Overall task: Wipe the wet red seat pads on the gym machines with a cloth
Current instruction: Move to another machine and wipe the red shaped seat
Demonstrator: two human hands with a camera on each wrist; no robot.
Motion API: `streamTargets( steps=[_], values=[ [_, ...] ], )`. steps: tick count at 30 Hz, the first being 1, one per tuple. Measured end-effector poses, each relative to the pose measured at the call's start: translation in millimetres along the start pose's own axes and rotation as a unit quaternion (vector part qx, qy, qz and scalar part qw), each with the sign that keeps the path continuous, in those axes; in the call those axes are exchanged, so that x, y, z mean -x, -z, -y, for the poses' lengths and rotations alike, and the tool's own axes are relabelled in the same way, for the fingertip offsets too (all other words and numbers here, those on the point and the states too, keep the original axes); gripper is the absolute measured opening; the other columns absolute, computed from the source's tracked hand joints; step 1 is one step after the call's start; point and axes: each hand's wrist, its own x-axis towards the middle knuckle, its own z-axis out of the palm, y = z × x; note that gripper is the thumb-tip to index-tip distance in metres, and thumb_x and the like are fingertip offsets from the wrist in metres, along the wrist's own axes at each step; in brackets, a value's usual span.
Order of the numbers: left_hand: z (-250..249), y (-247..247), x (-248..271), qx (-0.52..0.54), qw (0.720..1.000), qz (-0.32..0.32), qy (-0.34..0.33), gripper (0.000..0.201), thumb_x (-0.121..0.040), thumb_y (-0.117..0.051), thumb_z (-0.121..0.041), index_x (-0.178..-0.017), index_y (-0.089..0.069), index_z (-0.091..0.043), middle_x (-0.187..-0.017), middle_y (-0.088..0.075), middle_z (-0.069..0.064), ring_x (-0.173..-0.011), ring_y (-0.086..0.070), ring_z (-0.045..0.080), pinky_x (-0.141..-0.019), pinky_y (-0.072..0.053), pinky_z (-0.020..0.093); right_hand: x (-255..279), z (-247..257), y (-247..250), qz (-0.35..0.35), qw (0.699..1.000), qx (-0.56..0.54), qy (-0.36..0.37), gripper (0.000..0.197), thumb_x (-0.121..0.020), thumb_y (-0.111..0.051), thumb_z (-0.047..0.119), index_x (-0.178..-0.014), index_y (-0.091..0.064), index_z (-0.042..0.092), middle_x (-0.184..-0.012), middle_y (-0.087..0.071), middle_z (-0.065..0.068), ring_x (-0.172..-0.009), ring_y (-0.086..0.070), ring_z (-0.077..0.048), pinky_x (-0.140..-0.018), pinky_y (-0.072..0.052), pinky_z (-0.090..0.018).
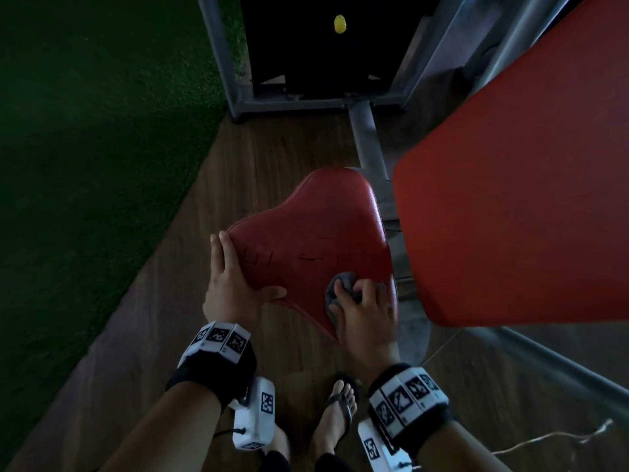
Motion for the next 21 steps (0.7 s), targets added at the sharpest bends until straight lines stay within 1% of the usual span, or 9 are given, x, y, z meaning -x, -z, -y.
streamTargets(
  steps=[2,4,7,9,12,13,16,18,21],
  values=[
    [0.7,-0.5,-0.1,0.001,1.0,-0.001,-0.001,0.143,-0.055,-0.088,-0.057,-0.156,0.01,-0.032,-0.165,0.011,-0.014,-0.142,-0.036,0.033,-0.095,-0.047,0.056,-13.4,3.7,6.2,0.003,1.0,0.007,0.001,0.052,-0.09,-0.031,0.051,-0.122,-0.063,0.026,-0.108,-0.053,-0.003,-0.096,-0.052,-0.029,-0.076,-0.05,-0.045],
    [1.1,-0.5,0.4,0.003,1.0,-0.005,0.001,0.144,-0.054,-0.088,-0.057,-0.157,0.009,-0.033,-0.165,0.01,-0.015,-0.141,-0.038,0.033,-0.095,-0.047,0.054,-30.5,6.3,12.6,0.022,1.0,0.011,0.0,0.05,-0.095,-0.03,0.049,-0.13,-0.057,0.026,-0.115,-0.049,-0.003,-0.1,-0.048,-0.028,-0.083,-0.048,-0.043],
    [1.8,-1.3,0.9,0.005,1.0,-0.006,-0.001,0.144,-0.053,-0.088,-0.057,-0.157,0.008,-0.033,-0.165,0.009,-0.015,-0.141,-0.038,0.032,-0.095,-0.047,0.053,-45.6,2.7,12.5,0.019,1.0,-0.021,-0.012,0.043,-0.098,-0.043,0.044,-0.136,-0.054,0.027,-0.12,-0.045,-0.003,-0.106,-0.046,-0.029,-0.089,-0.046,-0.043],
    [2.4,-1.5,0.8,0.009,1.0,-0.007,-0.003,0.144,-0.053,-0.089,-0.056,-0.156,0.008,-0.034,-0.164,0.01,-0.015,-0.141,-0.038,0.031,-0.094,-0.048,0.053,-42.3,-0.5,9.8,0.003,0.999,-0.038,-0.007,0.044,-0.096,-0.046,0.044,-0.135,-0.055,0.026,-0.117,-0.045,-0.003,-0.105,-0.045,-0.027,-0.089,-0.046,-0.043],
    [2.7,-1.7,0.5,0.015,1.0,-0.004,-0.005,0.144,-0.054,-0.089,-0.054,-0.156,0.01,-0.034,-0.165,0.011,-0.015,-0.143,-0.035,0.03,-0.093,-0.048,0.052,-29.0,-6.2,5.3,-0.013,0.999,-0.037,0.023,0.053,-0.091,-0.036,0.051,-0.131,-0.06,0.025,-0.111,-0.046,-0.001,-0.102,-0.046,-0.024,-0.087,-0.048,-0.042],
    [2.7,-1.6,0.4,0.015,1.0,-0.003,-0.005,0.144,-0.054,-0.089,-0.054,-0.156,0.01,-0.033,-0.165,0.011,-0.014,-0.143,-0.035,0.03,-0.094,-0.048,0.052,-26.7,-8.4,4.4,-0.018,0.999,-0.035,0.03,0.052,-0.091,-0.036,0.05,-0.129,-0.061,0.025,-0.111,-0.046,-0.002,-0.102,-0.047,-0.025,-0.085,-0.049,-0.042],
    [4.4,-2.7,-1.6,0.014,1.0,0.001,-0.007,0.145,-0.054,-0.089,-0.054,-0.155,0.013,-0.034,-0.164,0.013,-0.015,-0.145,-0.031,0.03,-0.095,-0.048,0.054,-33.3,-11.4,7.7,-0.018,0.999,-0.038,0.029,0.043,-0.092,-0.049,0.043,-0.13,-0.061,0.024,-0.113,-0.047,-0.004,-0.103,-0.047,-0.028,-0.082,-0.051,-0.044],
    [5.9,-4.5,-3.7,0.014,1.0,0.008,-0.009,0.147,-0.054,-0.09,-0.053,-0.154,0.016,-0.035,-0.163,0.015,-0.015,-0.147,-0.026,0.032,-0.098,-0.048,0.057,-46.7,-12.2,8.8,-0.01,0.999,-0.05,0.009,0.04,-0.094,-0.055,0.036,-0.132,-0.059,0.023,-0.116,-0.046,-0.007,-0.105,-0.046,-0.031,-0.087,-0.049,-0.046],
    [7.7,-6.2,-6.0,0.023,1.0,0.015,-0.007,0.149,-0.053,-0.091,-0.052,-0.153,0.017,-0.034,-0.163,0.017,-0.015,-0.148,-0.023,0.034,-0.1,-0.046,0.061,-73.9,-6.3,9.4,-0.027,0.997,-0.068,-0.021,0.037,-0.095,-0.057,0.031,-0.131,-0.061,0.022,-0.119,-0.047,-0.01,-0.106,-0.045,-0.034,-0.093,-0.046,-0.049]
  ],
)
